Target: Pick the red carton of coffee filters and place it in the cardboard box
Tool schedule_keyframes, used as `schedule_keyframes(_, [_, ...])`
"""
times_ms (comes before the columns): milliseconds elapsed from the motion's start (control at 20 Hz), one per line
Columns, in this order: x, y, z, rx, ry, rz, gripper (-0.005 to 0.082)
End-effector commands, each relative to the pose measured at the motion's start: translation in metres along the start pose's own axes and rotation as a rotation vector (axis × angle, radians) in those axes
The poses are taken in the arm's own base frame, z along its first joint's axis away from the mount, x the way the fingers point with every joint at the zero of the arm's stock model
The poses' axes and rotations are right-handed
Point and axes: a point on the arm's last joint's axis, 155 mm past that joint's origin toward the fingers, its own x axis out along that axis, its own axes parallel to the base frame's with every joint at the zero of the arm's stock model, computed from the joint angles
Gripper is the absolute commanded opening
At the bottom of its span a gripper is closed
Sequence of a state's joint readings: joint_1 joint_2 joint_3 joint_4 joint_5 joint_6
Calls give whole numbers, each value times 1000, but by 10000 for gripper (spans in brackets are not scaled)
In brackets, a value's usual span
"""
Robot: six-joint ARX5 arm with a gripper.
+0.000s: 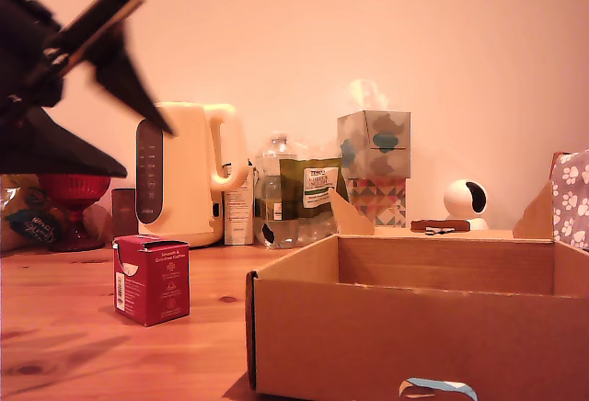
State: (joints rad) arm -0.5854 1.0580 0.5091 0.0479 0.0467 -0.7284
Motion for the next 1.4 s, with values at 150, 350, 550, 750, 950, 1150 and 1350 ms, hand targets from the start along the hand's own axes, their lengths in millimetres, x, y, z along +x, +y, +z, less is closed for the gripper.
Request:
schedule_keyframes(150, [13,26,-5,-94,80,193,684])
schedule_keyframes(350, [13,30,19,-102,47,308,684])
schedule_keyframes(550, [20,39,16,-170,97,415,684])
schedule_keyframes(750, [26,47,14,-215,131,498,675])
schedule_keyframes(950, [34,52,10,-250,146,543,675])
schedule_keyframes(1150, [49,56,-6,-266,175,564,675])
schedule_keyframes(1350, [62,56,-13,-297,171,564,674])
